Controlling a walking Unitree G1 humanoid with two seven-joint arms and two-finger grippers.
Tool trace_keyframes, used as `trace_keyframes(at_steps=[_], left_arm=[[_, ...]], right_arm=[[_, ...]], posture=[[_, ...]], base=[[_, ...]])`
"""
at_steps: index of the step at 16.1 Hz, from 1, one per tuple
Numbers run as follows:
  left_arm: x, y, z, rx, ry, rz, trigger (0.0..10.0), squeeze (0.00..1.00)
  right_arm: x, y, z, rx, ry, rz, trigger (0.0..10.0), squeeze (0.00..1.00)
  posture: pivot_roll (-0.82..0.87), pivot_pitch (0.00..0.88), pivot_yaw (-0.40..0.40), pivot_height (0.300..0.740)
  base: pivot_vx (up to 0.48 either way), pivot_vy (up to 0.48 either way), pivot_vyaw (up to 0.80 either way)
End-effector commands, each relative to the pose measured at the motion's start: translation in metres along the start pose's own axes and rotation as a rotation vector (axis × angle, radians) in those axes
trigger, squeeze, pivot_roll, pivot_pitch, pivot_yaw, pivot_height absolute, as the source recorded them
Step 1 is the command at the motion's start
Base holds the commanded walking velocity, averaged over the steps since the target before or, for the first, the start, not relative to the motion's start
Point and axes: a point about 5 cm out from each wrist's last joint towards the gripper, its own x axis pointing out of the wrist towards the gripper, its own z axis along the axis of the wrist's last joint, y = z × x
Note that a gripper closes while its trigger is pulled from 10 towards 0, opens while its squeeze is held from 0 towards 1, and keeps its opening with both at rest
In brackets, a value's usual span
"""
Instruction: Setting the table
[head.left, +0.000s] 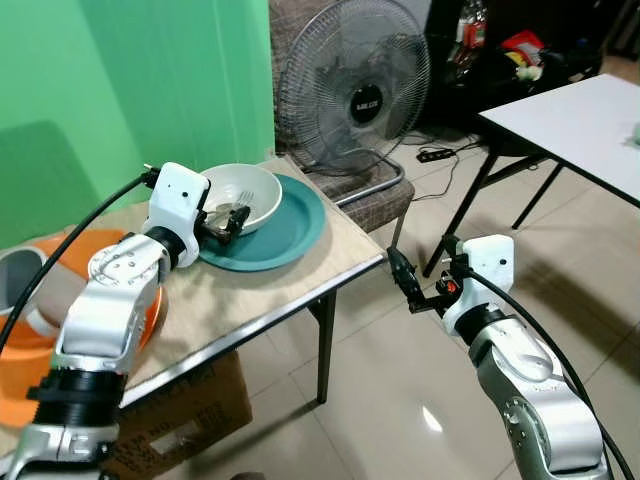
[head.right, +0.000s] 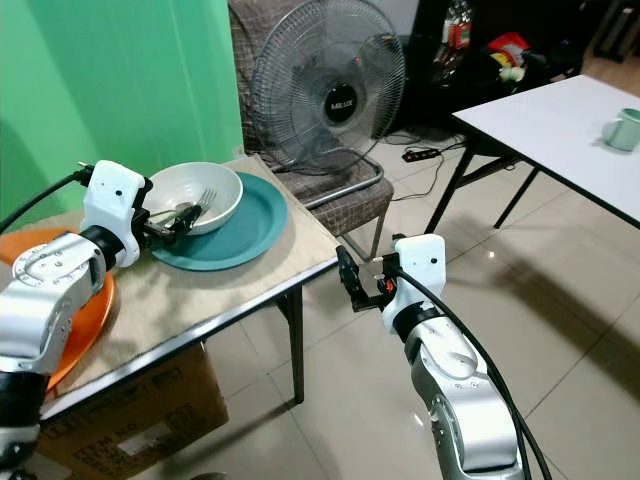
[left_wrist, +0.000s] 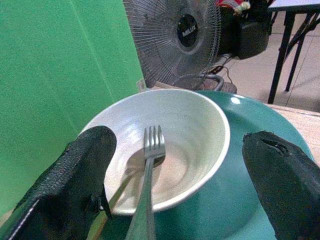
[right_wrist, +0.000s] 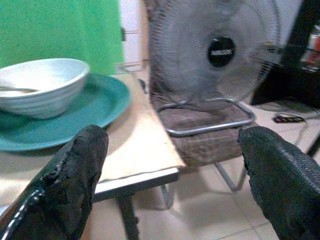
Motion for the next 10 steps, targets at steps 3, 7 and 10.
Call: trace_keyframes(at_steps=[3, 7, 10], left_arm=[[0.015, 0.014, 0.005, 0.058, 0.016, -0.056, 10.0, 0.0], [0.036, 0.028, 0.008, 0.089, 0.048, -0.111, 10.0, 0.0], [0.045, 0.035, 0.003, 0.081, 0.124, -0.145, 4.1, 0.0]], right_arm=[[0.0, 0.001, 0.013, -0.051, 0.008, 0.137, 10.0, 0.0], [-0.002, 0.002, 0.017, -0.099, 0.045, 0.251, 10.0, 0.0], [-0.006, 0.006, 0.015, -0.105, 0.099, 0.315, 10.0, 0.0]], posture=[[0.06, 0.0, -0.025, 0.74], [0.03, 0.0, -0.02, 0.74], [0.01, 0.0, -0.021, 0.74]], base=[[0.0, 0.0, 0.0], [0.0, 0.0, 0.0], [0.0, 0.0, 0.0]])
